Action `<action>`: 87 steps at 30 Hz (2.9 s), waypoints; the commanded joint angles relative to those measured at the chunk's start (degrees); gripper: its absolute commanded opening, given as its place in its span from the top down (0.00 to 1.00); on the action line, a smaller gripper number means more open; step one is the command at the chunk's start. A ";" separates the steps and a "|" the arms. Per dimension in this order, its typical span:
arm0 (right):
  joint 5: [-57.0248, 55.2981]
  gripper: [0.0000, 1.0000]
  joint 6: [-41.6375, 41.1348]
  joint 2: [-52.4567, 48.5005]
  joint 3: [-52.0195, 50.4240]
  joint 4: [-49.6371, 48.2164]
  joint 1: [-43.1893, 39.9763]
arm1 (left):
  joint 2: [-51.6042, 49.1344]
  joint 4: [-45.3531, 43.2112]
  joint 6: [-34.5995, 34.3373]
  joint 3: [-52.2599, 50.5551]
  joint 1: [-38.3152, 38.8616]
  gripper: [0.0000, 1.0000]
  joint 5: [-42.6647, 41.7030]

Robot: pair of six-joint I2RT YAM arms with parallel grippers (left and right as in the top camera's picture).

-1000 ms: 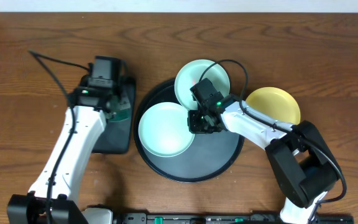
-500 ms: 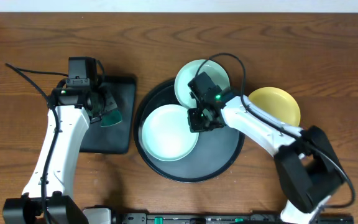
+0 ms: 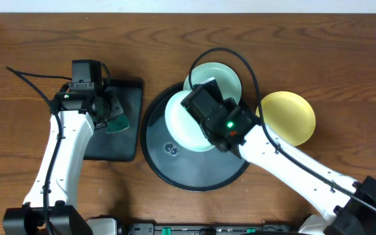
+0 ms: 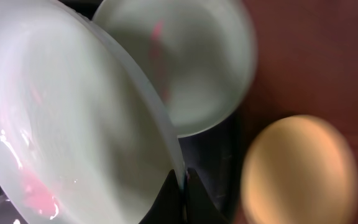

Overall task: Clean dirty plates on tray and stack at the side
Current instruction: 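Lift the mint-green plate with the right gripper toward the yellow plate, then lower the mint-green plate onto the yellow plate and release it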

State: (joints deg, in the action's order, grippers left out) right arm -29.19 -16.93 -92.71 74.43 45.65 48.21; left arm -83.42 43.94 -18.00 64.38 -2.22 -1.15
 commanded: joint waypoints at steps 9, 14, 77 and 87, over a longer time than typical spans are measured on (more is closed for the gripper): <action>-28.81 0.99 6.56 6.08 1.27 -0.22 10.14 | 0.20 0.22 -0.07 0.61 -0.24 0.92 0.07; -35.21 0.99 6.56 8.02 1.27 -0.57 12.94 | 0.20 0.22 -0.04 0.61 -0.24 0.93 0.07; 18.60 0.99 -0.85 5.66 -4.98 8.92 -54.47 | 0.20 0.98 -0.31 0.61 -0.24 0.93 0.04; 18.58 0.83 -0.79 -0.33 -9.94 3.13 -54.62 | 0.20 0.81 -0.31 0.61 -0.24 0.93 0.04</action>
State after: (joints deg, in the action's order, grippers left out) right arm -10.98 -17.98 -91.39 64.88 49.56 -6.09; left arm -83.42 44.80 -18.00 64.38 -2.22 -1.17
